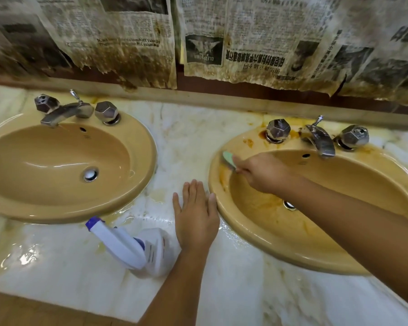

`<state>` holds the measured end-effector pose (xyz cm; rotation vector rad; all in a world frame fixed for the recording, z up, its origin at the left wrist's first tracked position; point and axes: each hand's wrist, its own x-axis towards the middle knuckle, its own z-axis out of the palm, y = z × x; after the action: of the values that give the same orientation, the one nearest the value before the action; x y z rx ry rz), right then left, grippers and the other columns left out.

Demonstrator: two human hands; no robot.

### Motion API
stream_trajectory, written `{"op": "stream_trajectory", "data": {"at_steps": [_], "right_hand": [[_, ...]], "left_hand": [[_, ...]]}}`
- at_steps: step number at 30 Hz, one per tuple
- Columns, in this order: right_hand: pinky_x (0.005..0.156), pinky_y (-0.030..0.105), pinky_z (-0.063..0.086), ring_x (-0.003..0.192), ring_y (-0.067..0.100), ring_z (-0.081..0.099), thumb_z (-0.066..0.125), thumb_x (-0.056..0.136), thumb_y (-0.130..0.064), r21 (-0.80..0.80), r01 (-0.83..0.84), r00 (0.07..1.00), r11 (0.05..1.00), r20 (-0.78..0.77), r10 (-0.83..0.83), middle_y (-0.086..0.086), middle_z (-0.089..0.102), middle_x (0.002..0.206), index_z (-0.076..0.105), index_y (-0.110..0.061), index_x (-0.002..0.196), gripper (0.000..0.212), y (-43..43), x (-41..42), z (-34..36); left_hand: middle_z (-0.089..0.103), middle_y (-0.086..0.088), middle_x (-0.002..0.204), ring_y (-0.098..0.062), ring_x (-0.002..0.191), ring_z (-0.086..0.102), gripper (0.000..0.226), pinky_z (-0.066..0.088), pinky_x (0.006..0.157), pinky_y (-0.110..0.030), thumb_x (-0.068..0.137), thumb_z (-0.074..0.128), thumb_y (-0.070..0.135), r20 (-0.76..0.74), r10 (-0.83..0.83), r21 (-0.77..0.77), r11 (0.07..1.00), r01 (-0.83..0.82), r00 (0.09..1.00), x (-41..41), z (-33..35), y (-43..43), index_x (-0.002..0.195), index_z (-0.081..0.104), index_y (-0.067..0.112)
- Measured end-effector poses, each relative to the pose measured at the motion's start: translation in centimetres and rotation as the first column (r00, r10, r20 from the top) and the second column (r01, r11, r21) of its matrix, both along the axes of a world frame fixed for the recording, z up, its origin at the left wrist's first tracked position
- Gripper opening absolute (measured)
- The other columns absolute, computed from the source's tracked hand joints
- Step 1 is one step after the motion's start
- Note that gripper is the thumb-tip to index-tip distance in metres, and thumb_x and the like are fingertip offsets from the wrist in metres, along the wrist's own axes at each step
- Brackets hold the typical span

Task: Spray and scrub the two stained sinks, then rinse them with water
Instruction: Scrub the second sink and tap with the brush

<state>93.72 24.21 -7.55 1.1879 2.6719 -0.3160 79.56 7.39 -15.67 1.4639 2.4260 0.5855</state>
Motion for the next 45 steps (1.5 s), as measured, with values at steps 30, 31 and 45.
{"op": "stream_trajectory", "data": {"at_steps": [30, 31, 45], "right_hand": [[0.078, 0.040, 0.052, 0.098, 0.027, 0.061, 0.041, 0.108, -0.045, -0.215, -0.125, 0.984, 0.968, -0.155, 0.093, 0.004, 0.070, 0.108, 0.043, -0.041, 0.153, 0.045, -2.2, 1.7, -0.7], [0.077, 0.040, 0.052, 0.097, 0.025, 0.061, 0.041, 0.107, -0.047, -0.239, -0.143, 0.982, 0.960, -0.157, 0.107, 0.002, 0.070, 0.108, 0.044, -0.044, 0.151, 0.044, -2.5, 2.2, -0.5], [0.072, 0.041, 0.051, 0.095, 0.030, 0.059, 0.034, 0.110, -0.044, -0.014, 0.225, 0.974, 0.974, 0.017, -0.224, 0.010, 0.065, 0.105, 0.039, -0.034, 0.152, 0.043, 3.1, 0.3, 0.6]], "left_hand": [[0.051, -0.007, 0.152, -0.020, 0.146, 0.040, 0.038, 0.001, 0.126, -0.028, 0.104, 0.053, 0.011, 0.216, 0.190, 0.178, 0.957, -0.230, 0.958, -3.3, 0.3, 9.4, 0.141, 0.058, 0.008], [0.050, -0.007, 0.153, -0.021, 0.147, 0.039, 0.038, 0.002, 0.125, -0.028, 0.104, 0.053, 0.013, 0.212, 0.189, 0.176, 0.958, -0.228, 0.959, -3.4, 0.5, 10.0, 0.142, 0.057, 0.008], [0.038, -0.004, 0.162, -0.023, 0.155, 0.022, 0.043, 0.008, 0.123, -0.028, 0.107, 0.051, 0.022, 0.156, 0.164, 0.077, 0.981, -0.178, 0.974, -5.7, 1.0, 13.2, 0.148, 0.049, 0.010]]}}
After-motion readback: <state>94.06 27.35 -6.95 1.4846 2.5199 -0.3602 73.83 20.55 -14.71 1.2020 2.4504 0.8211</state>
